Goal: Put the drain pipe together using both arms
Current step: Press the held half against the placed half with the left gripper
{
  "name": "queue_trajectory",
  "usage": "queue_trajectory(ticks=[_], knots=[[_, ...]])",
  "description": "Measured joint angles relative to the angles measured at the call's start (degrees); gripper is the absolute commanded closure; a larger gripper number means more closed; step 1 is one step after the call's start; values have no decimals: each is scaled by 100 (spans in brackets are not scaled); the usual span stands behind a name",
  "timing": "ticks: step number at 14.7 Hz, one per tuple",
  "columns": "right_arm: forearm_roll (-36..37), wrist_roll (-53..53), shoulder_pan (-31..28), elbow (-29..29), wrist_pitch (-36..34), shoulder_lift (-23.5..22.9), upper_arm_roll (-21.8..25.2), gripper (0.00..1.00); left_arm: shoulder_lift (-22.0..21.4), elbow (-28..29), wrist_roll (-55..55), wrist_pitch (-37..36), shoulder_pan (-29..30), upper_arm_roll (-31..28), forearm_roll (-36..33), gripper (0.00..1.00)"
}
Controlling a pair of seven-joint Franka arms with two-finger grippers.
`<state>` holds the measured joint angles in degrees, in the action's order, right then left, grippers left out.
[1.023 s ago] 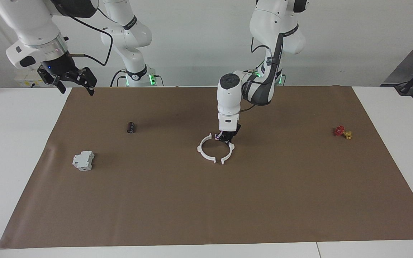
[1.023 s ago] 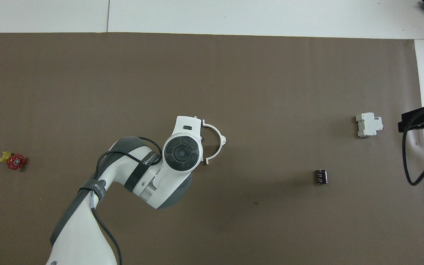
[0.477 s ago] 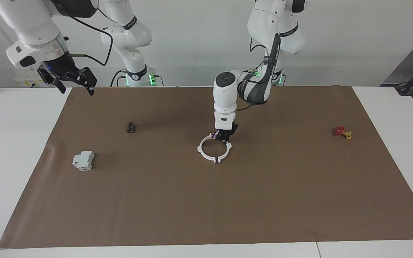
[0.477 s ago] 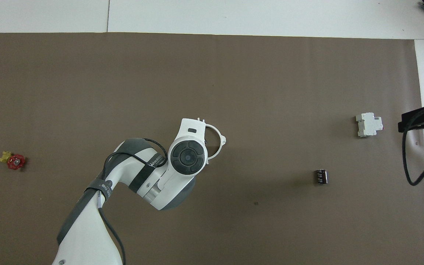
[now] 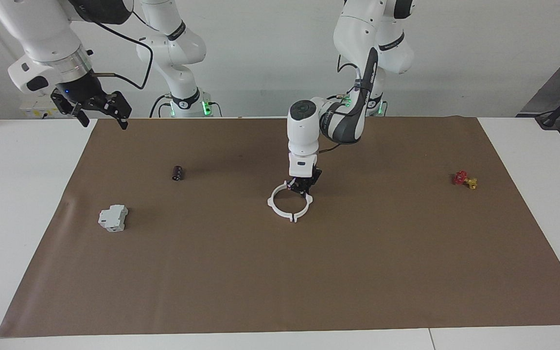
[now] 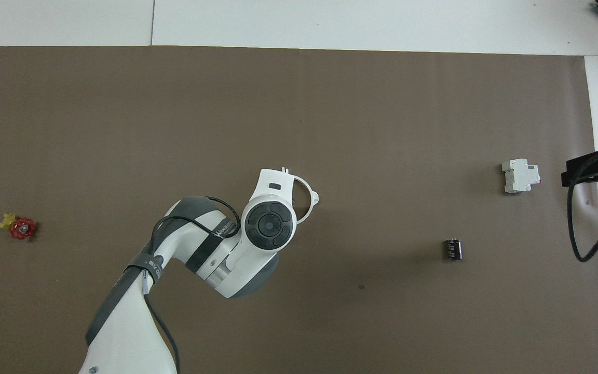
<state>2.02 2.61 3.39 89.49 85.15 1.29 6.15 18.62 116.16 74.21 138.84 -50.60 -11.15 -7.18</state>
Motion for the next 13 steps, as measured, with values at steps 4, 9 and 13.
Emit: queue_trajectory(ticks=[4,9,13], knots=[[0,0,0,0,0,0,0,0,1,1,1,1,-7,-1,-1,100],[0,0,0,0,0,0,0,0,1,1,1,1,-7,-1,-1,81],[0,0,0,0,0,0,0,0,1,4,1,1,-7,-1,-2,28]])
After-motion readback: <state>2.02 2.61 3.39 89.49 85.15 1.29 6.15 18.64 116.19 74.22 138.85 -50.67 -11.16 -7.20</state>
